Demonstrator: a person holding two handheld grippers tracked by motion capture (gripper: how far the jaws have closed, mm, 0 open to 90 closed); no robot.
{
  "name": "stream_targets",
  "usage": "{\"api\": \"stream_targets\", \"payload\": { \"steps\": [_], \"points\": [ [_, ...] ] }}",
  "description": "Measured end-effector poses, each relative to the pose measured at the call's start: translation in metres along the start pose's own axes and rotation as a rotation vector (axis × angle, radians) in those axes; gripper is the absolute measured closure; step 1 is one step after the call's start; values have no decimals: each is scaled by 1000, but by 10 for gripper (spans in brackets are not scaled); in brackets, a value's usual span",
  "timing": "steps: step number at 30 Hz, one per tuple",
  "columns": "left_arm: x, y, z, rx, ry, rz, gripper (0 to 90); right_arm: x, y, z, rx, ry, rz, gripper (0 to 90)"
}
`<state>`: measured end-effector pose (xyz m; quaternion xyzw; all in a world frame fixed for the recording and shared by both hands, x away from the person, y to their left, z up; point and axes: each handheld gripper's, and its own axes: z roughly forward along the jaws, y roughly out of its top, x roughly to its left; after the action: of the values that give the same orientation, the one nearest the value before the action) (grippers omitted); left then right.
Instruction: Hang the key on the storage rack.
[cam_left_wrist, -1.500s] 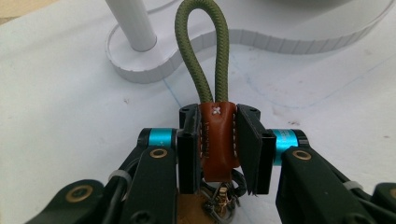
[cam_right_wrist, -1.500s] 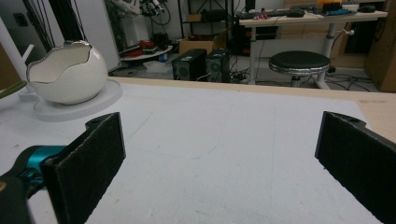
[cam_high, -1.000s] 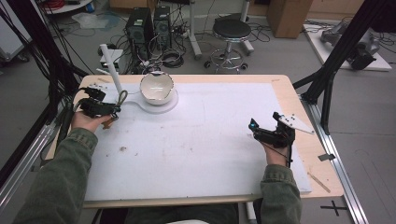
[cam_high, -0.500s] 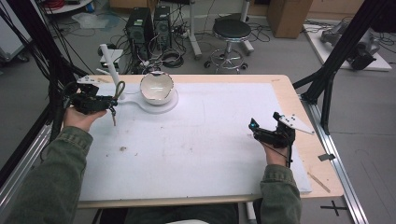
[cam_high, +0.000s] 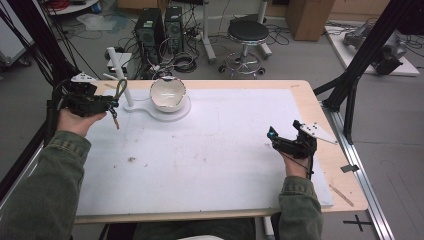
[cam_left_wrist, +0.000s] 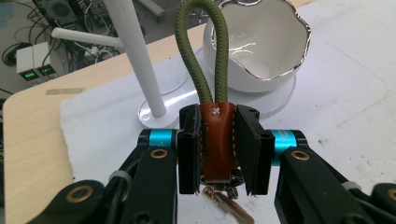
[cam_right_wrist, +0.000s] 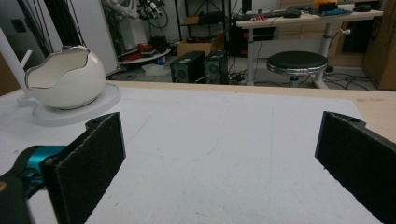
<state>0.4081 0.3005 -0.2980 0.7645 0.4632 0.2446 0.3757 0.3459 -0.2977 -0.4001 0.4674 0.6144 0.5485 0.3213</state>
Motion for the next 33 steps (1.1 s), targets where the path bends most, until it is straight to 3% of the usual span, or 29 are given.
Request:
{"api": "stream_targets", "payload": {
  "steps": [18, 26, 33],
  "points": [
    [-1, 25, -22, -39, 14, 36, 710, -2, -1, 0, 6, -1, 11, 6],
    [3, 39, -34, -66, 44, 63, 709, -2, -1, 1, 10, -1, 12, 6],
    [8, 43, -33, -66, 74, 51, 710, -3, -2, 1, 7, 0, 13, 6]
  ]
}}
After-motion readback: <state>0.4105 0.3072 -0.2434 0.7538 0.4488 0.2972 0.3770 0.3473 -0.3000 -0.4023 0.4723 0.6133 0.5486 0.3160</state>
